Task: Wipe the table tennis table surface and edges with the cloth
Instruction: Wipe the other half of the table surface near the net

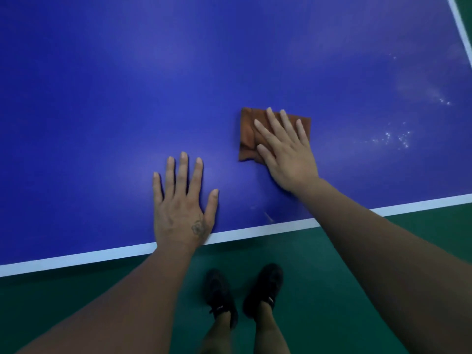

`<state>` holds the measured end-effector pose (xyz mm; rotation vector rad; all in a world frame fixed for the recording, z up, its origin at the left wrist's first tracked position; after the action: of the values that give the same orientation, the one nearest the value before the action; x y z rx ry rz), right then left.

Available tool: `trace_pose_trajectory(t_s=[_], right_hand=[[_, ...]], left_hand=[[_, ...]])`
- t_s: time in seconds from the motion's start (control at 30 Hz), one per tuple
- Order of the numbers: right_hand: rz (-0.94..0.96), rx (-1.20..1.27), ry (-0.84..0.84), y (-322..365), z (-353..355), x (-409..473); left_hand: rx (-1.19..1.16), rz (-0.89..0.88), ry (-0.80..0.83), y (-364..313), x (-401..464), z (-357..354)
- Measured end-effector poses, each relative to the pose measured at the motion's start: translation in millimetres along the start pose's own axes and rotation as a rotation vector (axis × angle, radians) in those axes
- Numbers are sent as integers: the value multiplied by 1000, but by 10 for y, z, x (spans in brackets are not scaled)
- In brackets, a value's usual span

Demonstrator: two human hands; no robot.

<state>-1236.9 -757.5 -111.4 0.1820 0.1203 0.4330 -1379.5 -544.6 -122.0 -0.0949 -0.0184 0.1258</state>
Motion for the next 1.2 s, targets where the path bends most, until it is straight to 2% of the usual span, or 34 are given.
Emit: trace_pose_trajectory(t_s=[0.1,0.33,0.43,0.5,0.63,0.77,0.83,0.97,1.2], right_hand=[[108,-24,-21,259,-126,-354],[329,14,117,700,-308,-1564],[401,138,156,715,-193,-1652],[346,237,78,587,-5,-1438],[24,260,-99,136,305,-708],[-104,126,0,-22,94,-415],[-129,23,13,-2,-59,-549],[-123,-9,4,200,-201,-975],[-15,244,185,498,-46,-1827]], left_hand=[[8,6,-2,10,11,-6],[-2,3,8,20,1,-11],[-9,4,13,25,-3,2],[-21,5,8,18,-5,12],[-34,9,8,12,-8,13],[-36,20,3,18,-7,8],[-37,15,17,26,-9,-10],[-34,13,20,28,-8,-13],[-93,32,100,-18,-48,59]])
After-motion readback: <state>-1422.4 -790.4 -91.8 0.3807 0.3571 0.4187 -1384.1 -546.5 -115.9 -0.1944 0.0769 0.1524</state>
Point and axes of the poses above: each hand's wrist, its own x-axis towards the middle knuckle, its own z-axis out of the back of the hand, y = z × x, the point moved 7 cm from there along x, towards the middle knuckle, and after that the axes turned 1 degree about x, right-handed, at the moved point
